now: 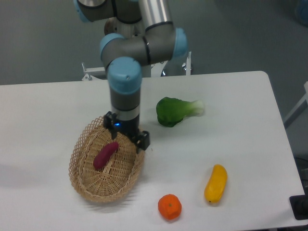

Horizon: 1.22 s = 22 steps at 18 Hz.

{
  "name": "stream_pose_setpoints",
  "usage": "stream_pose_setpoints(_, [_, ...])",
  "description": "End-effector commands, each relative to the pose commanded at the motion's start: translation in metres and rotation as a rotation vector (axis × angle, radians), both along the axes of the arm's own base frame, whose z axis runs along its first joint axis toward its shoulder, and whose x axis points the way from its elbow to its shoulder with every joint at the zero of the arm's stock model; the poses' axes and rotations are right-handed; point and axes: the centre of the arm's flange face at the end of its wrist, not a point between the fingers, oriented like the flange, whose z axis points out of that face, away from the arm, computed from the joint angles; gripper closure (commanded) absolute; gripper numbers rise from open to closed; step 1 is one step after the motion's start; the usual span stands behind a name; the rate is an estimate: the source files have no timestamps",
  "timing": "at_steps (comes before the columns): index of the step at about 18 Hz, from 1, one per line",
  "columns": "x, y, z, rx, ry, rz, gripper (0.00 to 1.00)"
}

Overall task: Pick up the sweet potato from the basket
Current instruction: 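Move the gripper over the wicker basket above the purple sweet potato, then lower the gripper into the basket and close it on the sweet potato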

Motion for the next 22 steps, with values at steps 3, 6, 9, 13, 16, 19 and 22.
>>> stream_pose_setpoints(3, [0.016, 0.009, -0.021, -0.017, -0.015, 0.030, 0.00])
stream_pose_setpoints(6, [0.028, 0.016, -0.039, -0.037, 0.019, 0.023, 0.00])
stream_pose_setpoints(9, [0.037, 0.020, -0.048, -0.039, 0.022, 0.022, 0.00])
stream_pose_setpoints(13, [0.035, 0.020, -0.050, -0.049, 0.034, 0.021, 0.00])
stream_pose_setpoints(16, [0.032, 0.020, -0.052, -0.060, 0.055, 0.019, 0.20])
stream_pose_setpoints(19, [0.031, 0.022, -0.048, -0.055, 0.058, 0.014, 0.62])
stream_pose_setpoints(22, [0.030, 0.024, -0.045, -0.049, 0.063, 0.013, 0.82])
